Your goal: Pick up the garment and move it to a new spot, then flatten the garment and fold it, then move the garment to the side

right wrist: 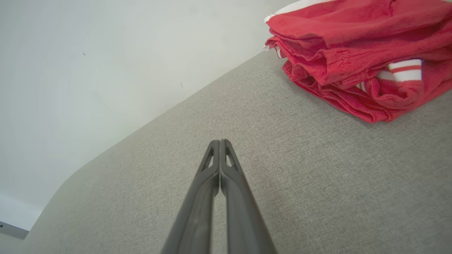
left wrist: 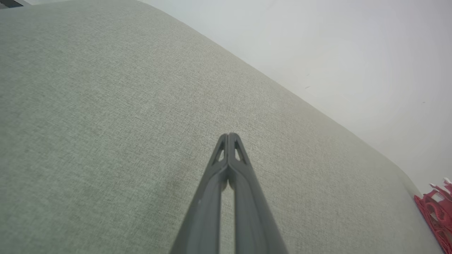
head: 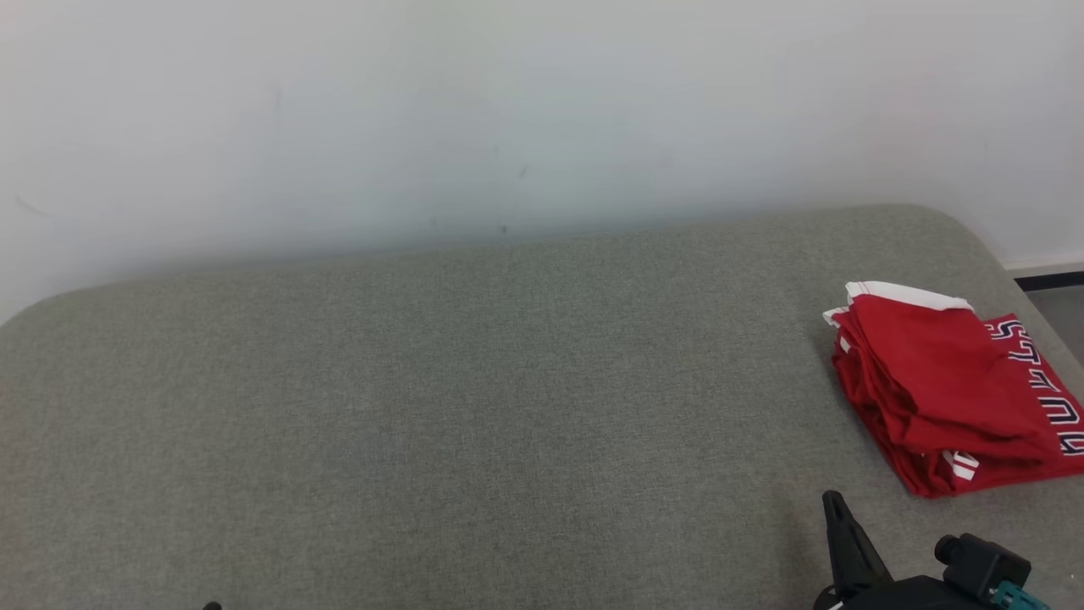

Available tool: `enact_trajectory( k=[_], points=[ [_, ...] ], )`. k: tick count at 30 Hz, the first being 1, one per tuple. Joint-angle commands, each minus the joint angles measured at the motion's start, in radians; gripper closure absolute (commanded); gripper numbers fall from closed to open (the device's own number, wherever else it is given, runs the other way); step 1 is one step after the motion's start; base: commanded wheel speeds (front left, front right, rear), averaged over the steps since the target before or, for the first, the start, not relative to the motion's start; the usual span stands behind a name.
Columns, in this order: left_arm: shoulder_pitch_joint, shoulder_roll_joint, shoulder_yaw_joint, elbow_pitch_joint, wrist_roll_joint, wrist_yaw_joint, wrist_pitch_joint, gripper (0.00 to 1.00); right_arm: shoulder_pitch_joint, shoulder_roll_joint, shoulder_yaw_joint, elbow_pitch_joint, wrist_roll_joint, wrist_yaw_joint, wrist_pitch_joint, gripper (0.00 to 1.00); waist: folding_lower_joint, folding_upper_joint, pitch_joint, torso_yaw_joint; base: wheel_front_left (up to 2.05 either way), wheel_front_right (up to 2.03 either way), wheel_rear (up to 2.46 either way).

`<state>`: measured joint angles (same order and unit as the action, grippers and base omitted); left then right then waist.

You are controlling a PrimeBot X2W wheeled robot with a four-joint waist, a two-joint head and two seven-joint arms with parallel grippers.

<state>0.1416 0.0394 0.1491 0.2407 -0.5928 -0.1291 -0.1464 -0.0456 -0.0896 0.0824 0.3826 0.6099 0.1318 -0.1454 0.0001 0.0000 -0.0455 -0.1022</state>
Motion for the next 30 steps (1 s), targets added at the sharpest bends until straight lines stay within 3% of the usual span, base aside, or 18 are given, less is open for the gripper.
enact_trajectory(
  k=[1,30],
  points=[
    [-0.03,0.007,0.0,-0.013,-0.052,-0.001,0.01,1.0,-0.028,0.002,-0.013,-0.021,0.05,0.0,0.011,1.0,0.0,0.0,0.001,0.002,0.0,0.0,0.0],
    [-0.118,0.01,-0.014,-0.007,-0.421,-0.001,0.105,1.0,-0.045,0.017,-0.084,-0.068,0.412,-0.001,0.106,1.0,0.0,0.0,0.015,0.031,0.0,0.0,0.0]
  ],
)
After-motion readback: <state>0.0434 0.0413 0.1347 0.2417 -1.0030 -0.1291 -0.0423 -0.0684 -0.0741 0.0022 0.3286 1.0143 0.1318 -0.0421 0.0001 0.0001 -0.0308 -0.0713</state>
